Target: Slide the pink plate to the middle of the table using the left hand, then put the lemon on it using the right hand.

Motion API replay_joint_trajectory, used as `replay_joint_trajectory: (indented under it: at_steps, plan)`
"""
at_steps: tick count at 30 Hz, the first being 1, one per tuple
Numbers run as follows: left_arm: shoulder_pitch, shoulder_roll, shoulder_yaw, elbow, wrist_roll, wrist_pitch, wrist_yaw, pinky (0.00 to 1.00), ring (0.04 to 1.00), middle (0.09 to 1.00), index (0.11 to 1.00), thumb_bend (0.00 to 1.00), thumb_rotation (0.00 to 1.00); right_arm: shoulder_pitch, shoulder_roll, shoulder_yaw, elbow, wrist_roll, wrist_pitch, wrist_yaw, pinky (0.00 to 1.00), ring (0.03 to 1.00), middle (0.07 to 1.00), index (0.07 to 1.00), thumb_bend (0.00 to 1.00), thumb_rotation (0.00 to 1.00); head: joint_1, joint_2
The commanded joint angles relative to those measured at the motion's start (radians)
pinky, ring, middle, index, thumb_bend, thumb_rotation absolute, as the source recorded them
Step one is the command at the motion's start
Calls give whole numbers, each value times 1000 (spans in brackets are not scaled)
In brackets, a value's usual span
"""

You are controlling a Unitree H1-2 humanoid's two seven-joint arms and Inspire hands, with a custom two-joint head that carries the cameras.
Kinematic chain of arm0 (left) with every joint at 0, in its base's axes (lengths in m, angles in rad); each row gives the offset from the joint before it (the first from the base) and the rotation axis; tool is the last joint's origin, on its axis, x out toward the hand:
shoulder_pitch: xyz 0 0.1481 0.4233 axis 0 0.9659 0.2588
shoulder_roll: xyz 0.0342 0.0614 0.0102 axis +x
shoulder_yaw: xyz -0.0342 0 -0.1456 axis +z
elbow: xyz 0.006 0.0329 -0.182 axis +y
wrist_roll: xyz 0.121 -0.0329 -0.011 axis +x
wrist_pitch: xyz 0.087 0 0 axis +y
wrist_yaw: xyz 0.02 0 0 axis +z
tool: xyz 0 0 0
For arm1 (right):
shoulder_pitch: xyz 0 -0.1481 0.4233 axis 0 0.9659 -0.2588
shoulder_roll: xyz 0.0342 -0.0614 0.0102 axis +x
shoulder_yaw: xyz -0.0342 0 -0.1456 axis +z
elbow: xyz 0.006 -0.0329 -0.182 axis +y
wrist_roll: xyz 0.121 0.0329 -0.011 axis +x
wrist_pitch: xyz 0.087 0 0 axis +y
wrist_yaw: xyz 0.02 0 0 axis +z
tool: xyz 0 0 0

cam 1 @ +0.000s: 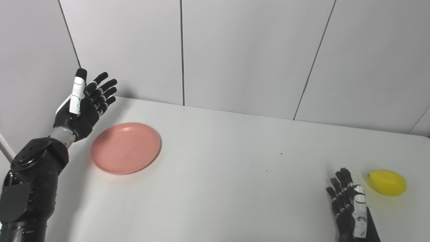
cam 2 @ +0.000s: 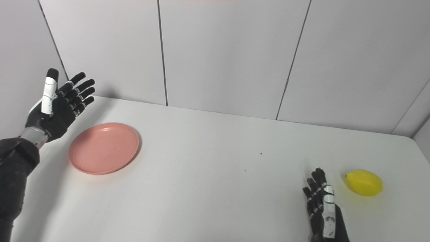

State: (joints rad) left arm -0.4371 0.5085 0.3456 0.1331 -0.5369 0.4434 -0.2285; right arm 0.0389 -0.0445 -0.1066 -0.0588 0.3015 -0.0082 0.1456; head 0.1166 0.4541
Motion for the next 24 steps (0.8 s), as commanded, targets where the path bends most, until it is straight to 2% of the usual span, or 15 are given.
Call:
replay_joint_trajectory:
  at_steps: [1,4,8,16,19,24]
  plan:
    - [-60,42,7,20,4,-76,-47,1000,962,922,928,1000,843,55,19,1,79,9,-30,8,1000,996,986,968,606,976,1,1]
    - [-67,56,13,76,17,-112,-70,992,947,913,912,1000,843,55,21,0,75,10,-26,7,1000,993,986,969,614,965,1,1]
    - [-73,63,19,135,27,-154,-96,917,920,897,901,1000,860,55,20,0,76,9,-29,9,1000,1000,989,971,597,975,2,2]
    - [-86,57,38,257,9,-217,-153,971,965,931,945,1000,865,54,15,-3,84,8,-34,11,1000,1000,991,971,589,984,9,1]
    - [-88,49,37,301,28,-266,-153,979,958,922,945,1000,842,54,14,-7,85,15,-30,14,1000,1000,988,968,598,971,11,0]
    - [-92,32,30,379,56,-352,-143,969,939,914,942,1000,872,55,12,-9,82,12,-22,10,1000,999,985,963,600,967,18,1]
